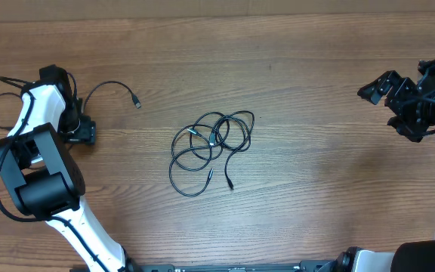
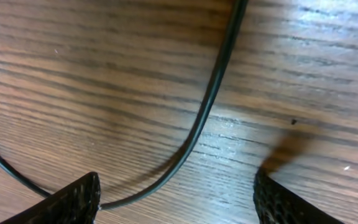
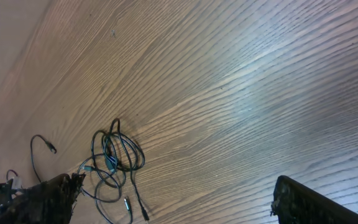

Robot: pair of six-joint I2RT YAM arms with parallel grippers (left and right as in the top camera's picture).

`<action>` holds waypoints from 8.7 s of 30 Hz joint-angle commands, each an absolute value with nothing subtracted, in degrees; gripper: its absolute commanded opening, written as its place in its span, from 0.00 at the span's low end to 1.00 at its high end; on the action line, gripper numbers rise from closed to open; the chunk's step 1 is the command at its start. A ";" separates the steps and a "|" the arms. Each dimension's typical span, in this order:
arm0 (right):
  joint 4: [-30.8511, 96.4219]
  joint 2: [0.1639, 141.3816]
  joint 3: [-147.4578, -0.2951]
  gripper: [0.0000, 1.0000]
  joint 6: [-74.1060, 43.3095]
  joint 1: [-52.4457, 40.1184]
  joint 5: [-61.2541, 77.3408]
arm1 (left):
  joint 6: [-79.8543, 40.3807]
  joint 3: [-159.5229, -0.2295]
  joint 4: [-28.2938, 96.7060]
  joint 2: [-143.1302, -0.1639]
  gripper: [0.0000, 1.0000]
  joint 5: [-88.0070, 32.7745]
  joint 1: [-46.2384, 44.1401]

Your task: Untangle cables

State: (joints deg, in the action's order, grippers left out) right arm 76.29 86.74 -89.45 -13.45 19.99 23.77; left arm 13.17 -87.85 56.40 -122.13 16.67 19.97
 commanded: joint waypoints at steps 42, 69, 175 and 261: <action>76.55 86.06 -89.25 1.00 -13.10 19.81 24.08 | -9.67 -122.67 61.82 -122.13 0.04 -42.83 29.58; 76.40 86.06 -89.25 1.00 -13.30 19.81 24.05 | -74.56 -145.62 35.97 -122.15 0.04 -37.89 13.82; 75.26 86.06 -89.25 1.00 -14.81 19.81 24.08 | -42.59 -110.61 76.88 -131.90 0.86 -6.20 -8.86; 75.16 86.06 -89.25 1.00 -14.79 19.81 24.03 | 17.12 -126.26 42.41 -131.90 0.04 22.37 17.69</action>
State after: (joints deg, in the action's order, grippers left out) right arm 75.61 86.74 -89.45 -15.14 19.99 23.77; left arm 11.40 -125.21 44.58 -132.31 18.11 13.72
